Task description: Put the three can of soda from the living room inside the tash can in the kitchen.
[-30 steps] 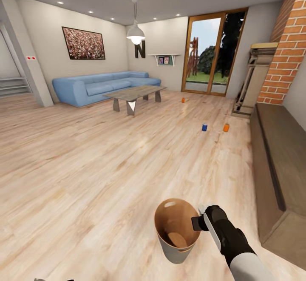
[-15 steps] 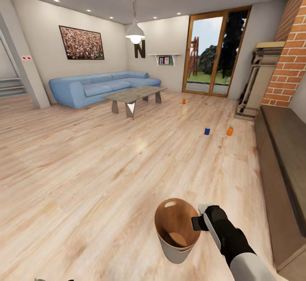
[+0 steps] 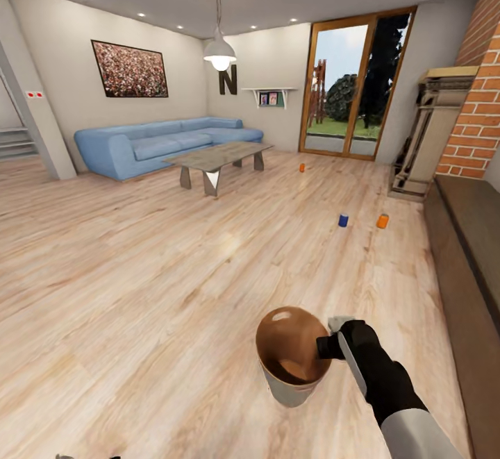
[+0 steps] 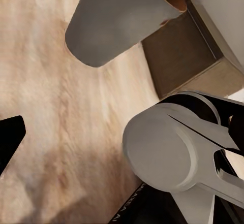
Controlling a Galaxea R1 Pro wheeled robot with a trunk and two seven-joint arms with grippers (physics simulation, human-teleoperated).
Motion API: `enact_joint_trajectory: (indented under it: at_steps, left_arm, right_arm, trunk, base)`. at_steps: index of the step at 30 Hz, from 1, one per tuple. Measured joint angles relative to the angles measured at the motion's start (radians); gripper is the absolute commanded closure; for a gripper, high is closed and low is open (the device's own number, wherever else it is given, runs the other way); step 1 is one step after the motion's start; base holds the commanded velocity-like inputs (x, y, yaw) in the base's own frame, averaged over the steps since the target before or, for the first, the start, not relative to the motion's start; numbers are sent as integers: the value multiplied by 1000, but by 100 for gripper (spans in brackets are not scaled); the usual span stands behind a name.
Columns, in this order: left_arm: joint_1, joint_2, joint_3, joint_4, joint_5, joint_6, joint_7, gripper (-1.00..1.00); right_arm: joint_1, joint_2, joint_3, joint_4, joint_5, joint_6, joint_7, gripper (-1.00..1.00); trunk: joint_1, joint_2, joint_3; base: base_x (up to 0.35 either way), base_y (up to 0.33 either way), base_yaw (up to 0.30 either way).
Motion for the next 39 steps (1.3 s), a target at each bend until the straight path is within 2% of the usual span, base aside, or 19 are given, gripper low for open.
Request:
enact_joint_trajectory:
  at_steps: [2,3,5,6,9,12,14,18,22,39]
  left_arm:
    - [0,0,1,0,0,0,0,-100]
    - [0,0,1,0,0,0,0,-100]
    - [0,0,1,0,0,0,0,-100]
    - [0,0,1,0,0,0,0,-100]
    - [0,0,1,1,0,0,1,-100]
    - [0,0,1,1,0,0,1,-100]
    - [0,0,0,1,0,0,1,-100]
    - [0,0,0,1,0,0,1,-100]
    - [0,0,-1,0,0,0,1,-100]
    - [0,0,-1,1,0,0,2,-100]
  right_arm:
    - [-1,-28,-5,-90,-31,8,2,100]
    - [-1,-33,-10,-105,-7,11,1,100]
    - [0,-40,-24,-82,30,16,1,100]
    - [0,-42,-34,-80,31,17,1,100]
    - [-1,-47,-72,-105,-8,19,1,100]
    - [0,-49,-85,-105,6,20,1,100]
    - [0,-49,-90,-106,14,20,1,100]
    - [0,-50,-93,-106,-6,20,1,100]
    - [0,-51,-95,-106,8,20,1,100]
    - [3,-62,-96,-105,3,21,1,100]
  trunk:
    - [0,0,0]
    - [0,0,0]
    - [0,0,0]
    - [0,0,0]
    - [0,0,0]
    - [0,0,0]
    - [0,0,0]
    - [0,0,0]
    - [0,0,0]
    - [0,0,0]
  base:
    - [346,0,0]
    - [346,0,0]
    - [346,0,0]
    - [346,0,0]
    - [346,0,0]
    - [346,0,0]
    - [346,0,0]
    - [346,0,0]
    - [346,0,0]
    - [346,0,0]
